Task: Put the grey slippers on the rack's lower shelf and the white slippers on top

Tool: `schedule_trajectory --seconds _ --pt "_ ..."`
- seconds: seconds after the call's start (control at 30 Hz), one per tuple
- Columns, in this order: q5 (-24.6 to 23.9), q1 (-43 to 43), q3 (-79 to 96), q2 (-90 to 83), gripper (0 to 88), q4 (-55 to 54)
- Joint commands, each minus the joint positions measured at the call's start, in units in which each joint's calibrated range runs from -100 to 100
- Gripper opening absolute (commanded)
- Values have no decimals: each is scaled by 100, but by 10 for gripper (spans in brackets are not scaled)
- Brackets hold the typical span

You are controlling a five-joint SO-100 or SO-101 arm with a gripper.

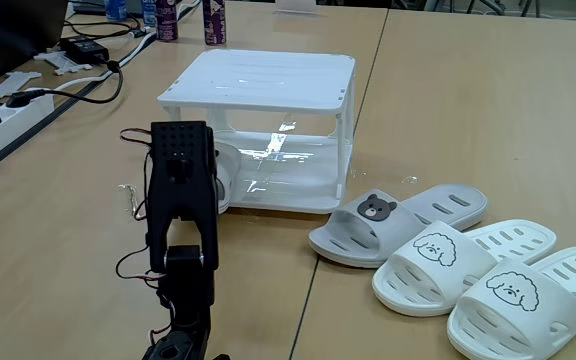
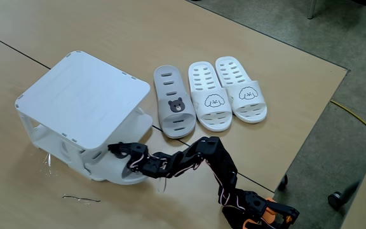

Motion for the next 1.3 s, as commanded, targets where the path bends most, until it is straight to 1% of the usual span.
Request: schedule_trajectory --seconds 0.0,0.2,0.37,0.53,0.63,0.73,0.8,0.83,0.87,1.03,1.13,1.27 --pt "42 107 -1620 343 7 444" --pt "42 312 -3515 1210 7 1333" --pt "42 378 -5057 2085 7 1730" --pt "42 444 -6690 2876 7 2411" --pt "42 469 -7267 3204 7 2584" --pt "42 427 -7195 3238 21 2592" --pt "42 419 -7033 3103 137 2860" --pt "42 419 -6961 2985 176 3024" --pt "42 419 -6916 2868 195 3240" --pt "42 419 -6546 2245 203 4482" --pt "42 411 -5950 1740 203 4525" --pt "42 403 -4633 899 204 4508"
